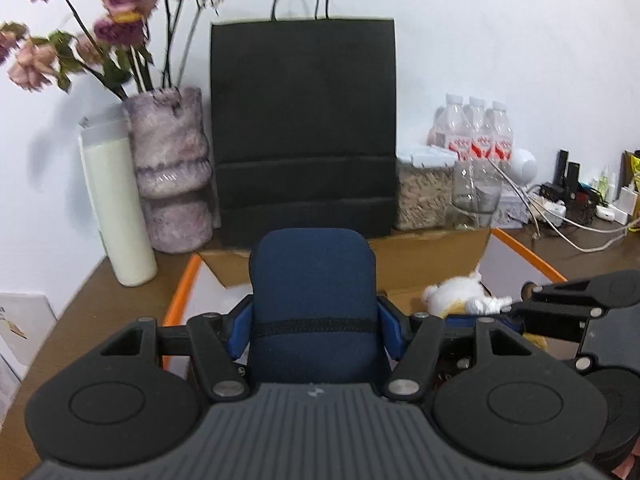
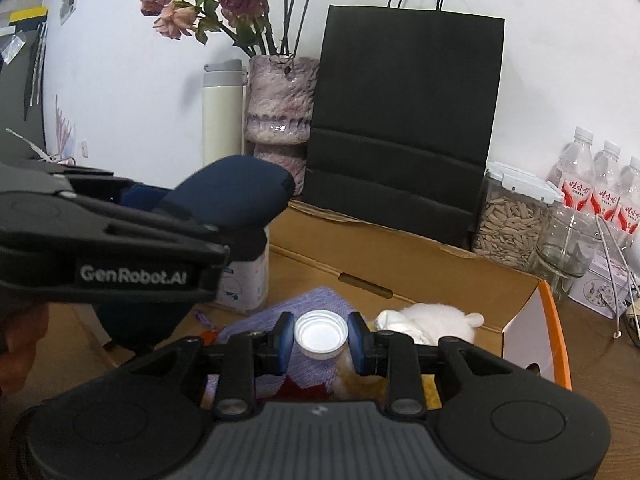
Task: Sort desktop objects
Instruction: 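Carry the navy case and white cap into the box and open both tools, then withdraw both tools from the box toward the remaining desk items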
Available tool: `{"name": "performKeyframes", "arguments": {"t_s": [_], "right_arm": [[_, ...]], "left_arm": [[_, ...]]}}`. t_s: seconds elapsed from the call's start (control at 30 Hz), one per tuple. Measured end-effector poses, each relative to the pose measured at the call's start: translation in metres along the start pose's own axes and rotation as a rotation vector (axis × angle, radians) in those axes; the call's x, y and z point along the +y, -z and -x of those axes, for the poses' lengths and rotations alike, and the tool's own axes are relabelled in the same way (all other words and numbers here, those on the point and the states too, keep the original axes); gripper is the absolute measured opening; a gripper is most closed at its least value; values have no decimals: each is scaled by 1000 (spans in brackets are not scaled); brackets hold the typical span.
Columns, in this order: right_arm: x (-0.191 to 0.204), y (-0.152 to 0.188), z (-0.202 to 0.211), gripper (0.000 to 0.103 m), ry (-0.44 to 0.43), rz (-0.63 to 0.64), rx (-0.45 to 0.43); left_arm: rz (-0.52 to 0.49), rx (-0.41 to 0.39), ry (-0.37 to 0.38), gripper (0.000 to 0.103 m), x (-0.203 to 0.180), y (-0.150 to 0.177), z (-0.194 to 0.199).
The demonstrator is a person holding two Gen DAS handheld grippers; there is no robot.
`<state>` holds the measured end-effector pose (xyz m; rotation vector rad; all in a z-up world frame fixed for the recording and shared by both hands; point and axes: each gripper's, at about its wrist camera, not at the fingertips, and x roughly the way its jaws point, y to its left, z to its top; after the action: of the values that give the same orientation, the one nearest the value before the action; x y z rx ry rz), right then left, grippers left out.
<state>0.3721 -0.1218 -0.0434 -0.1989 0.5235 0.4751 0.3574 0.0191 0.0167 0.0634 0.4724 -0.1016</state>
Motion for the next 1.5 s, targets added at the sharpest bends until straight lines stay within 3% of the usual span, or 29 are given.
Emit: {"name": "performKeyframes", "arguments": {"t_s": [0.37, 0.43, 0.47, 0.53, 0.6, 0.8, 1.07, 1.5], "right_arm": [[3, 3, 5, 30, 10, 18, -6], [2, 2, 6, 37, 10, 10, -11], [1, 2, 7, 41, 9, 5, -12], [1, 2, 10, 70, -8, -14, -15], [2, 1, 15, 87, -11, -20, -25], [11, 0, 27, 99, -7, 6, -40], [11, -1, 42, 102, 5, -4, -63], [6, 12, 94, 103, 67, -45, -98]], "left_arm": [[-9, 38, 5, 70, -2, 12, -2], [-8, 21, -10, 77, 0, 12, 2], [-14, -1, -28, 85, 0, 11, 6], [-28, -44, -48, 99, 0, 11, 15], [-38, -78, -65, 103, 0, 11, 22], [-47, -90, -96, 103, -3, 11, 29], [-27, -104, -98, 103, -3, 10, 40], [13, -106, -119, 103, 4, 17, 91]]}}
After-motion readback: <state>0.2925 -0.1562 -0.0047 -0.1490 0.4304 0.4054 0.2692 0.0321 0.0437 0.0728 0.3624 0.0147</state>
